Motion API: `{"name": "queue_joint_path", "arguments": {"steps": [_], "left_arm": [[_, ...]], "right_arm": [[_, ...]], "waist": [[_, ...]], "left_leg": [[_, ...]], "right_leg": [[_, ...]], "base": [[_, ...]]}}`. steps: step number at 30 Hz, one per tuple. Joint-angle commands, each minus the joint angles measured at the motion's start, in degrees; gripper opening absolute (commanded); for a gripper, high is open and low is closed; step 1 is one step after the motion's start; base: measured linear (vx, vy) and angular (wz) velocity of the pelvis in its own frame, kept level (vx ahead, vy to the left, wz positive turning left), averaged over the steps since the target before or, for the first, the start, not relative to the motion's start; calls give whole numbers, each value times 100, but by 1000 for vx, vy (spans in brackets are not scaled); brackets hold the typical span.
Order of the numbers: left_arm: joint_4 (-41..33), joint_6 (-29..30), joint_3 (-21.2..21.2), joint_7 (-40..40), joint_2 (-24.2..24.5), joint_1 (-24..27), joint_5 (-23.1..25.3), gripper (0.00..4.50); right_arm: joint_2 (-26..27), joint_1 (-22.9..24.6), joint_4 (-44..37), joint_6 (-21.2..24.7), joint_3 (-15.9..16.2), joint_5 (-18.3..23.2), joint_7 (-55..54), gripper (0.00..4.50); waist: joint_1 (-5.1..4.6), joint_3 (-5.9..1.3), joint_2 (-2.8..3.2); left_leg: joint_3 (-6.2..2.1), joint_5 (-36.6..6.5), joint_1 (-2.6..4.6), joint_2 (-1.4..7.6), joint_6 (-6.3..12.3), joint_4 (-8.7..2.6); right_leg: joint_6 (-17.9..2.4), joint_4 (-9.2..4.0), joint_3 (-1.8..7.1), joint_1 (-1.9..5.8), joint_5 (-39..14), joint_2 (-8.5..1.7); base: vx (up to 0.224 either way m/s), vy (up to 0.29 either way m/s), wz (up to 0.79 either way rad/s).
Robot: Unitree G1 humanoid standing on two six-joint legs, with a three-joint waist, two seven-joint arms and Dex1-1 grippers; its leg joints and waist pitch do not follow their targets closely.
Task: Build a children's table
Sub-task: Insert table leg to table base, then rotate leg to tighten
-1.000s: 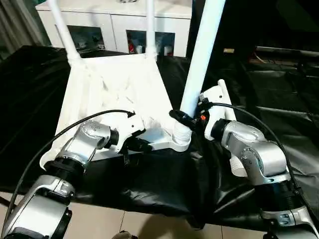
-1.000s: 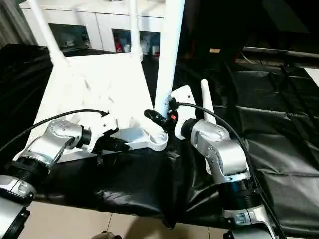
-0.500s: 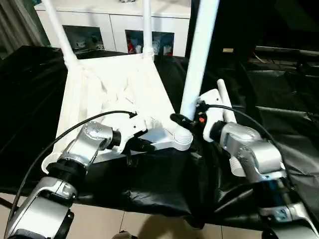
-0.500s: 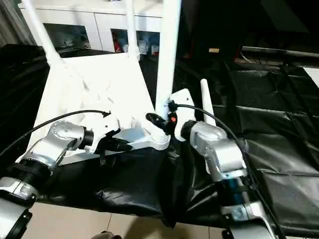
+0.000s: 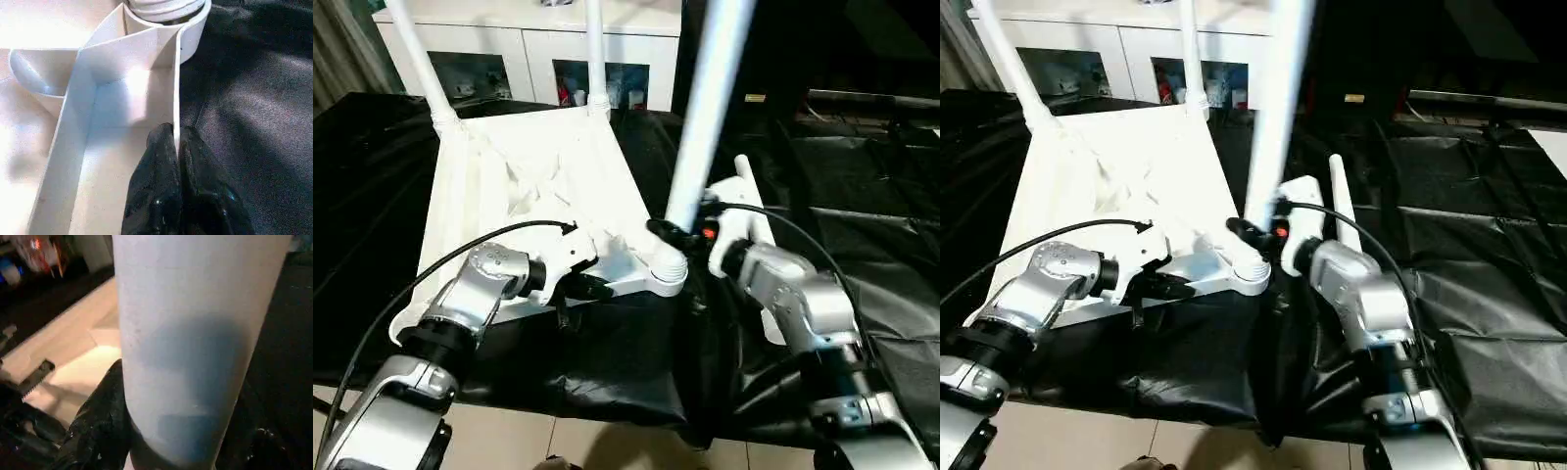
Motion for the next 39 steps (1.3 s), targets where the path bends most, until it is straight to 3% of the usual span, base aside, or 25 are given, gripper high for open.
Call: {"name": "queue_joint_path", "arguments": {"steps": [1,2,3,4,10,15,17,18,19,20,21,22,23,25,26,28,29,39], "left_arm": [[-162,17,274,61,31,31,-232,0],[-169,20,287,75,36,34,-233,0],[-171,21,292,77,40,34,-234,0],[-178,28,323,87,63,29,-247,0],[-194,42,378,171,72,3,-255,0],[-232,77,366,163,72,15,-240,0],[-260,90,338,141,91,25,-223,0],[-274,66,311,139,112,32,-189,0],[-280,60,302,138,117,35,-179,0],[-282,57,298,138,119,36,-176,0],[-300,37,265,139,138,56,-149,0],[-317,39,249,139,140,73,-141,0],[-352,49,234,132,146,102,-137,0],[-389,63,225,132,147,124,-134,0],[-408,65,213,134,159,148,-120,0],[-437,78,199,131,179,174,-108,0],[-450,84,198,133,184,182,-107,0],[-338,17,184,80,280,134,-64,0]], "right_arm": [[1,209,250,-46,-56,-13,8,186],[12,276,236,-96,-58,-6,16,185],[17,286,238,-110,-57,-6,16,185],[65,413,216,-254,-42,-3,31,185],[142,801,68,-741,142,-211,87,185],[75,895,0,-813,393,-387,91,185],[-1,843,20,-856,595,-578,154,185],[-43,774,38,-772,725,-658,216,185],[-59,751,45,-740,767,-682,238,185],[-66,742,49,-728,786,-693,248,185],[-147,679,75,-639,998,-808,395,185],[-197,647,104,-589,1120,-875,485,185],[-235,595,168,-482,1247,-940,574,185],[-262,559,220,-410,1321,-985,634,185],[-271,508,319,-338,1387,-1013,714,185],[-282,449,442,-295,1455,-1062,764,185],[-292,434,479,-288,1482,-1090,777,185],[-315,465,758,-353,1542,-1199,839,185]], "waist": [[36,-457,43],[42,-451,92],[33,-444,69],[39,-448,117],[32,-449,138],[32,-436,118],[22,-432,61],[22,-432,97],[18,-431,64],[12,-423,82],[0,-420,20],[-6,-416,-6],[1,-417,17],[-12,-405,15],[-9,-410,-35],[-15,-400,-13],[-23,-401,-39],[-62,-399,-52]], "left_leg": [[-94,-776,76,253,32,-366],[-99,-841,77,248,12,-364],[-93,-884,72,250,7,-369],[-105,-947,79,253,-24,-376],[-117,-992,71,249,-15,-381],[-115,-1084,80,256,-27,-399],[-113,-1072,71,253,-20,-402],[-115,-1041,72,256,-11,-402],[-114,-1018,70,253,6,-398],[-107,-1037,73,252,15,-398],[-102,-1037,67,253,30,-403],[-100,-1009,63,252,46,-403],[-104,-982,63,252,53,-398],[-98,-1022,71,258,73,-403],[-98,-1024,74,262,72,-408],[-101,-1119,79,265,44,-418],[-100,-1143,83,269,32,-423],[-109,-1403,107,271,-71,-453]], "right_leg": [[-1502,-410,257,301,315,-480],[-1510,-417,257,298,219,-488],[-1495,-434,258,295,164,-484],[-1493,-435,253,293,125,-483],[-1531,-425,247,301,199,-478],[-1509,-444,251,289,49,-475],[-1493,-452,256,300,-1,-477],[-1484,-445,257,292,-24,-482],[-1484,-444,259,297,-52,-486],[-1463,-460,262,282,-127,-483],[-1452,-467,264,290,-151,-479],[-1440,-468,264,293,-203,-478],[-1436,-459,264,290,-225,-487],[-1405,-481,273,268,-385,-486],[-1382,-478,273,273,-431,-488],[-1360,-495,277,259,-576,-496],[-1351,-498,275,258,-605,-491],[-1295,-528,290,237,-826,-487]], "base": [[0,0,0],[0,0,0],[0,0,0],[0,0,0],[0,0,0],[0,0,0],[0,0,0],[0,0,0],[0,0,0],[0,0,0],[0,0,0],[0,0,0],[0,0,0],[0,0,0],[0,0,0],[0,0,0],[0,0,0],[0,0,0]]}}
